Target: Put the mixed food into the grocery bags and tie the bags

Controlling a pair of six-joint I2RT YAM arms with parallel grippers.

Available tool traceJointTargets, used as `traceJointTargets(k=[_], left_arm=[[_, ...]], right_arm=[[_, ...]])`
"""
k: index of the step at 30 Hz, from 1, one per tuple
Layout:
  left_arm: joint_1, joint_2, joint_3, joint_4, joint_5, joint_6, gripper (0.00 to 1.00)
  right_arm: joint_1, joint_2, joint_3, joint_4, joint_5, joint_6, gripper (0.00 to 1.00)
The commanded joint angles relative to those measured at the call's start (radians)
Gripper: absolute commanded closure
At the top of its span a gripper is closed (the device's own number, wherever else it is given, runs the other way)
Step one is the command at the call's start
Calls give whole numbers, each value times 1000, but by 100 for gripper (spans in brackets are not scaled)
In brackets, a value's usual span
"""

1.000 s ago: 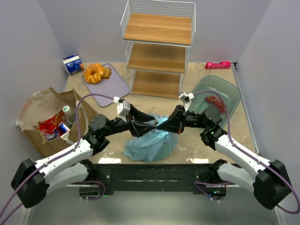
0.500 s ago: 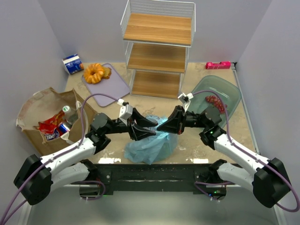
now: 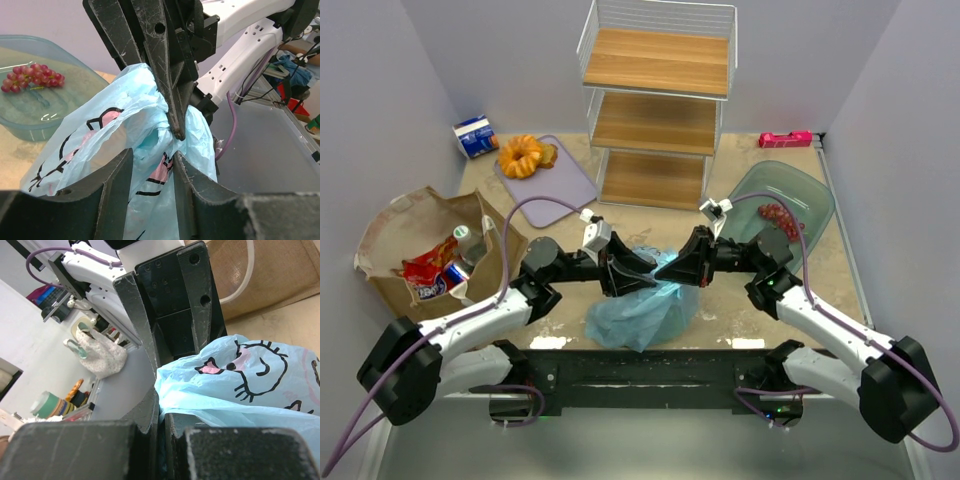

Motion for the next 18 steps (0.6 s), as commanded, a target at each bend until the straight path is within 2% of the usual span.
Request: traceJointTargets(k=[1,11,18], left_arm=[[4,1,50,107,60,-47,57],[27,15,67,139,106,-78,57],[27,49,75,156,127,-89,72]], right_arm=[[-3,-33,6,60,-25,-10,100],[-3,-35,9,43,-32,-21,100],[-3,-39,10,23,-29,-32,100]])
